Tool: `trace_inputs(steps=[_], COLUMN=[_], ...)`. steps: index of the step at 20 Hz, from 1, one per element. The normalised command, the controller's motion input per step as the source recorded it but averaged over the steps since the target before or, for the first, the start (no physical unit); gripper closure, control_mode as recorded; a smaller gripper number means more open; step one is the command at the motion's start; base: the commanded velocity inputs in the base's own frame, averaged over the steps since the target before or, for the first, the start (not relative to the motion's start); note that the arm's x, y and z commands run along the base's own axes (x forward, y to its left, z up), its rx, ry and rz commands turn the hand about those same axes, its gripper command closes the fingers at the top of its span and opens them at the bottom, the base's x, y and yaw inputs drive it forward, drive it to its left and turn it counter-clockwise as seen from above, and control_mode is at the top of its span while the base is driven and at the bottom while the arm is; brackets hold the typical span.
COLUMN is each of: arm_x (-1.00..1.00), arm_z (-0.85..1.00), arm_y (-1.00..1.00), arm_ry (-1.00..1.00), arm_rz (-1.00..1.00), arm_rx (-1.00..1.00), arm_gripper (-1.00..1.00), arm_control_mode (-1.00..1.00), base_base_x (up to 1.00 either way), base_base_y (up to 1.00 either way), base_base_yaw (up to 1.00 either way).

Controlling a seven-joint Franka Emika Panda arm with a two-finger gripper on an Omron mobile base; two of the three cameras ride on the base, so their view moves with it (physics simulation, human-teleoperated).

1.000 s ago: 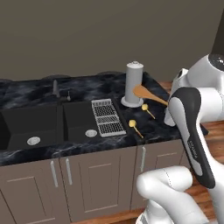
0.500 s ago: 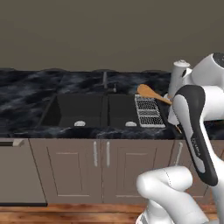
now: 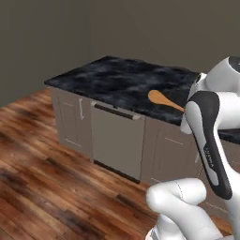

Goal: Organize the utensils by type. Pick up the wooden spoons from the counter and place them in the open cabinet. Then pick up the metallic utensils from the counter and place them in the open drawer.

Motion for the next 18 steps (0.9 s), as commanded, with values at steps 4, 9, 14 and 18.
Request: trace_inputs(steps=[4,9,14,18], arm_x=[0.00,0.00,0.00,0.00], arm_z=[0.00,0.00,0.00,0.00], arm_y=[0.00,0.00,0.00,0.00], arm_ry=[0.00,0.00,0.00,0.00], arm_rz=[0.00,0.00,0.00,0.00], arm_rx=[0.00,0.00,0.00,0.00], arm_gripper=[1.00,1.00,1.00,1.00], arm_control_mode=[1.00,1.00,1.00,1.00], base_base_x=[-0.26,0.11,0.59,0.78], base_base_y=[0.79,0.64,0.37,0.14], base_base_yaw=[0.91,0.80,0.36,0.02])
